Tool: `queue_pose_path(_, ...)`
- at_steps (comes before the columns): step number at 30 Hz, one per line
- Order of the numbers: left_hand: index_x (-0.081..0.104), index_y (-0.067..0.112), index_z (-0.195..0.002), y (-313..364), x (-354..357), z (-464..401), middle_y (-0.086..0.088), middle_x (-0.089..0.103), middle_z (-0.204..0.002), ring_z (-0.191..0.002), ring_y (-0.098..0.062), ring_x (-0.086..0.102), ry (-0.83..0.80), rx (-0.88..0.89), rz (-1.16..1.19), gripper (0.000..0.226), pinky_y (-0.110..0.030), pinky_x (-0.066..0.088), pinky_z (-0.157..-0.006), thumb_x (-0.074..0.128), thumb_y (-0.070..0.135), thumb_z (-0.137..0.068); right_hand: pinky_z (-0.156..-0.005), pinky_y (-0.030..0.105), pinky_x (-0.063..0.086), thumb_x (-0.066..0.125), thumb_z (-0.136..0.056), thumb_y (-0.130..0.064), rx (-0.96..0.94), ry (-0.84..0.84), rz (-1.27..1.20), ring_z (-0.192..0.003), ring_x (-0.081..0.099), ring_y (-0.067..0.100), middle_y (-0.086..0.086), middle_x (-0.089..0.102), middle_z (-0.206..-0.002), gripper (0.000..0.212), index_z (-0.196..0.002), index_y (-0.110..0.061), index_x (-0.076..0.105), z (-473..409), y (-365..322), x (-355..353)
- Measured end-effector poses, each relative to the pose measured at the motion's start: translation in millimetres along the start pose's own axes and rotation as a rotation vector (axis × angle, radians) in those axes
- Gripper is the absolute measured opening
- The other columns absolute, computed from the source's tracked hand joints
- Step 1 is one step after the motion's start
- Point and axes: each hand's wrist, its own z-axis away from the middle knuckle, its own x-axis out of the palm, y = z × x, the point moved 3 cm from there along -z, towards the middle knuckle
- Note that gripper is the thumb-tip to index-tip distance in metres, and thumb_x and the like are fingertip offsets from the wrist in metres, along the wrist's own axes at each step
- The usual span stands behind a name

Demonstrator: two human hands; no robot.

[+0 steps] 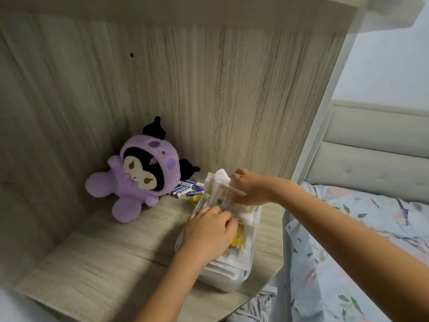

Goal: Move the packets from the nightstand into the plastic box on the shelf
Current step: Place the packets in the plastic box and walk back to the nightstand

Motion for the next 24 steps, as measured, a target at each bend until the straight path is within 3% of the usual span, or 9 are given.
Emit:
queue_pose_path(2,0.060,0.029,-0.110,-1,0,0,0.006,0.061,-0.113,-0.111,-0.017,0.052,-0.002,0.010,0.010,0.038,-0.038,0.039,-0.098,0.028,0.047,-0.098,-0.089,0.030,0.044,0.064,-0.089,-0.035,0.004,0.109,-0.062,-0.111,0.053,0.026,0.008,0.048,-0.127,0.064,-0.140,-0.009,0.037,3,0,-5)
queue_pose_path(5,0.059,0.028,-0.113,0,0,-1,0.005,0.060,-0.116,-0.110,-0.018,0.053,0.001,0.002,-0.010,0.039,-0.037,0.039,-0.096,0.028,0.047,-0.098,-0.069,0.029,0.045,0.069,-0.084,-0.031,-0.022,0.240,0.002,-0.090,0.060,0.027,0.004,0.057,-0.098,0.047,-0.121,-0.008,0.051,7,-4,-9)
queue_pose_path(7,0.061,0.026,-0.113,1,1,-1,0.002,0.059,-0.116,-0.110,-0.021,0.053,0.001,-0.007,-0.053,0.040,-0.036,0.039,-0.094,0.030,0.046,-0.098,-0.063,0.030,0.044,0.070,-0.081,-0.035,-0.034,0.260,0.068,-0.081,0.060,0.028,0.005,0.057,-0.091,0.044,-0.112,-0.009,0.052,9,-12,-3)
queue_pose_path(11,0.062,0.023,-0.111,2,1,-2,-0.001,0.058,-0.116,-0.111,-0.025,0.052,-0.003,-0.010,-0.096,0.040,-0.038,0.038,-0.095,0.030,0.043,-0.098,-0.074,0.037,0.051,0.061,-0.088,-0.038,-0.046,0.199,0.146,-0.092,0.064,0.035,0.014,0.065,-0.105,0.046,-0.120,-0.007,0.052,11,-22,18)
queue_pose_path(15,0.062,0.024,-0.112,3,1,-3,0.001,0.058,-0.118,-0.111,-0.022,0.052,0.016,-0.008,-0.086,0.041,-0.038,0.040,-0.095,0.030,0.044,-0.097,-0.069,0.030,0.046,0.064,-0.088,-0.041,-0.024,0.065,0.123,-0.081,0.057,0.024,0.011,0.066,-0.097,0.042,-0.107,-0.004,0.061,1,-15,7)
queue_pose_path(18,0.062,0.025,-0.109,1,1,-2,0.002,0.058,-0.114,-0.109,-0.022,0.053,0.020,-0.005,-0.074,0.040,-0.038,0.041,-0.093,0.029,0.045,-0.097,-0.074,0.027,0.041,0.066,-0.088,-0.039,0.012,-0.022,-0.033,-0.087,0.051,0.020,0.009,0.060,-0.109,0.050,-0.122,-0.005,0.052,-6,-14,6)
queue_pose_path(21,0.059,0.026,-0.104,0,2,-2,0.002,0.058,-0.111,-0.106,-0.020,0.054,0.023,-0.002,-0.049,0.039,-0.037,0.040,-0.090,0.027,0.047,-0.098,-0.083,0.030,0.047,0.066,-0.089,-0.030,0.002,0.091,-0.214,-0.099,0.055,0.022,0.009,0.057,-0.119,0.049,-0.127,-0.007,0.046,-2,-5,-1)
queue_pose_path(24,0.058,0.028,-0.108,0,2,-3,0.002,0.056,-0.112,-0.105,-0.018,0.053,0.034,-0.003,-0.049,0.039,-0.037,0.040,-0.088,0.026,0.049,-0.098,-0.087,0.029,0.052,0.074,-0.083,-0.027,-0.013,0.213,-0.187,-0.105,0.061,0.023,0.006,0.064,-0.117,0.050,-0.125,-0.008,0.055,1,6,-10)
